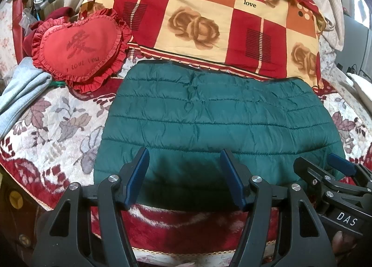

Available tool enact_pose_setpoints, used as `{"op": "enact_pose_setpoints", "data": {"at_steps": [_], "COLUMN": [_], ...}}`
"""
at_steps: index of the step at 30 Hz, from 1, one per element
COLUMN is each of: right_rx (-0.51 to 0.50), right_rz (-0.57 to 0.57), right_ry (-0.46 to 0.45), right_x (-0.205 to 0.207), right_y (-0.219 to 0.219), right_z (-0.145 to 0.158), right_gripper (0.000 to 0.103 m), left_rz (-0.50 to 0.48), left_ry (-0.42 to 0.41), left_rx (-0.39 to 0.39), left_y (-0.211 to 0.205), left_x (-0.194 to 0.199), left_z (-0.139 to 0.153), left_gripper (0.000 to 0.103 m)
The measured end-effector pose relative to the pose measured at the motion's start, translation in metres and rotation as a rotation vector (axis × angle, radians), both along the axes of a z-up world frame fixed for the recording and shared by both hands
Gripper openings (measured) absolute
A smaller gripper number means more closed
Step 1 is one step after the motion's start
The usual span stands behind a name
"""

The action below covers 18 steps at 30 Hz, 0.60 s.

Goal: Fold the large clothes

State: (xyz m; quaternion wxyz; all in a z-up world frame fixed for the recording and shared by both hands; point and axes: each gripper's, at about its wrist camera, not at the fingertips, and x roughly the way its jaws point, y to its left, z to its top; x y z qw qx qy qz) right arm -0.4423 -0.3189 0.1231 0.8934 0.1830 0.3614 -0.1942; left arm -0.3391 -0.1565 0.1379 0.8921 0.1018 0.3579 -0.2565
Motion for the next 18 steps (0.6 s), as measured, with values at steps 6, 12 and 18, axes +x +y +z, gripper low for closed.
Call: {"op": "enact_pose_setpoints", "data": {"at_steps": [6, 12, 18], "right_rx": [0.002, 0.002, 0.004], "right_rz": [0.001, 0.001, 0.000], "right_ry": [0.003, 0.003, 0.005], "right_x": [-0.0003, -0.0004, -0.0002], "right_y": [-0.0002, -0.0004, -0.0005], "right_z": [-0.0013, -0.0015, -0.0024], "right_gripper": [0.095, 0.095, 0.095], "left_rz": [-0.001, -0.002, -0.002], "left_ry": [0.002, -0.002, 0.003], "left_rx": [0.002, 0.001, 0.005], "left_y": [0.0002, -0.0001, -0.0010], "left_x": [0.0000, 0.0003, 0.0001], "left_z": [-0.0002, -0.0002, -0.0021], "left_gripper": [0.064, 0.064, 0.064]}}
